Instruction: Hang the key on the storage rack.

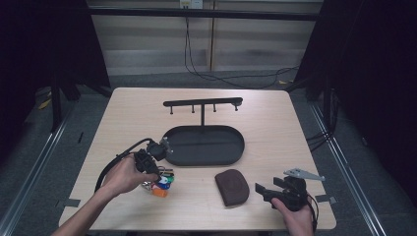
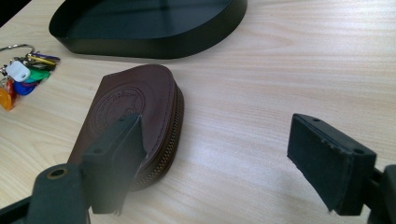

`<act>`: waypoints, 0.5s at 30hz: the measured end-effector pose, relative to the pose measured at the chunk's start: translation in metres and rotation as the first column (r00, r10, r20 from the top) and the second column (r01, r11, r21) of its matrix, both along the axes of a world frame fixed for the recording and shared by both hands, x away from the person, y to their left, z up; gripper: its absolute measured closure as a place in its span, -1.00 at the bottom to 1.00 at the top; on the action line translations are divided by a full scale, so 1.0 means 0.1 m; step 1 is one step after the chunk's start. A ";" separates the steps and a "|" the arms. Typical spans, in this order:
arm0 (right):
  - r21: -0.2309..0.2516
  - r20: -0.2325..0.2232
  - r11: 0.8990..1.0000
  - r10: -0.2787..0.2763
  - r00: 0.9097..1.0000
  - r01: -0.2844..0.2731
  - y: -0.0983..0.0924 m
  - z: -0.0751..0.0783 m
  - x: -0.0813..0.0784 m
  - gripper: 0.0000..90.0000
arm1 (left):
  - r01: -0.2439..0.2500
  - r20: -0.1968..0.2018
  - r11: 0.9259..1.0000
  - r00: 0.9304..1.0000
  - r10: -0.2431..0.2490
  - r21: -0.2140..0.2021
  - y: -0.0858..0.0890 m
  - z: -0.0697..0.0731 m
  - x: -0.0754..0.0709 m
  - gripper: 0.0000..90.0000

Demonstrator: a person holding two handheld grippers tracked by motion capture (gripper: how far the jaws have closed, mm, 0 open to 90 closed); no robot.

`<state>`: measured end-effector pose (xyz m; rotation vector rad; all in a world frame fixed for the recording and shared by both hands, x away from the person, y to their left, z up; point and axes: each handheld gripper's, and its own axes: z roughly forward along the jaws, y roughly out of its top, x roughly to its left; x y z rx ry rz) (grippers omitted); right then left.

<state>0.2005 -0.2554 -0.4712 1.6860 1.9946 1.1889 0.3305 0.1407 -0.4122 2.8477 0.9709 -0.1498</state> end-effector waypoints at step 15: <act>-0.002 -0.008 1.000 0.000 1.000 0.000 0.00 0.00 0.01 -0.60 | -0.049 0.062 0.998 0.997 0.046 0.048 0.25 0.29 0.11 0.95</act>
